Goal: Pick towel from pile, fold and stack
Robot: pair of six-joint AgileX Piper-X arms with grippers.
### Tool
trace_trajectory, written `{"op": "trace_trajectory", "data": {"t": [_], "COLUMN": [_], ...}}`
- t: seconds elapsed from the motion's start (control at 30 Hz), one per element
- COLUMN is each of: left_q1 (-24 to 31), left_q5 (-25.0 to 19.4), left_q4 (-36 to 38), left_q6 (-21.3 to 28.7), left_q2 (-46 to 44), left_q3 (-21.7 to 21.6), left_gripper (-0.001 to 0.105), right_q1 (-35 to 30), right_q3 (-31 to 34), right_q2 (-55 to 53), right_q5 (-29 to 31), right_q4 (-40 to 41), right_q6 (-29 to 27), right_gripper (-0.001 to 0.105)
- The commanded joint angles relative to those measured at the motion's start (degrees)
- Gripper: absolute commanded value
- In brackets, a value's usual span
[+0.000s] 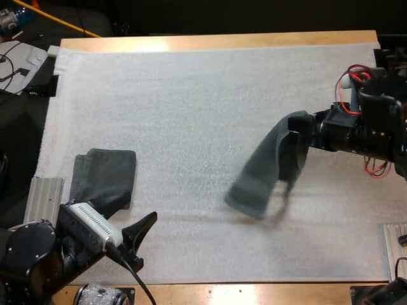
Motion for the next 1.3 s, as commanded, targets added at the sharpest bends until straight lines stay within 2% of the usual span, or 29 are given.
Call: {"op": "trace_trajectory", "data": {"t": [0.0, 0.17, 0.3, 0.43, 0.57, 0.63, 0.7, 0.83, 0.9, 1.1, 1.17, 1.27], "left_q1": [-0.16, -0.27, -0.21, -0.25, -0.36, -0.29, -0.24, -0.28, -0.24, -0.28, -0.29, -0.30], "left_q5": [0.55, 0.57, 0.66, 0.73, 0.65, 0.64, 0.47, 0.52, 0.57, 0.52, 0.53, 0.59], "left_q4": [0.48, 0.96, 1.06, 0.92, 0.93, 1.09, 1.24, 1.21, 1.30, 1.04, 1.10, 0.94], "left_q6": [-0.58, -0.74, -0.69, -0.68, -0.64, -0.61, -0.28, -0.27, -0.32, -0.41, -0.46, -0.47], "left_q2": [0.11, 0.10, -0.05, -0.15, -0.04, -0.08, -0.06, 0.09, 0.21, 0.26, 0.30, 0.23], "left_q3": [-0.20, -0.24, -0.28, -0.27, -0.20, -0.24, -0.26, -0.23, -0.16, -0.22, -0.22, -0.28], "left_gripper": [0.059, 0.059, 0.059, 0.059, 0.059, 0.059, 0.059, 0.059, 0.059, 0.059, 0.059, 0.059], "right_q1": [3.63, 10.15, 11.57, 11.25, 10.37, 9.68, 9.55, 5.47, 3.84, 1.09, 0.31, -0.55], "right_q3": [-0.85, 0.32, 4.85, 10.43, 13.65, 13.90, 13.47, 13.22, 13.24, 12.60, 12.49, 12.36], "right_q2": [-0.59, 1.11, 4.69, 9.83, 14.45, 16.03, 15.57, 18.83, 19.17, 18.94, 18.64, 17.41], "right_q5": [-0.68, -1.30, 2.48, 11.49, 19.47, 20.31, 19.19, 21.79, 21.90, 22.58, 23.48, 25.07], "right_q4": [-1.47, -4.89, -5.98, -6.54, -10.80, -12.77, -11.36, -16.62, -17.38, -17.91, -16.17, -12.10], "right_q6": [2.12, 4.80, 3.24, -0.48, -2.29, -2.16, -1.86, -2.18, -2.22, -2.85, -3.19, -3.70], "right_gripper": [0.001, 0.001, 0.001, 0.001, 0.001, 0.001, 0.000, 0.002, 0.013, 0.071, 0.078, 0.073]}}
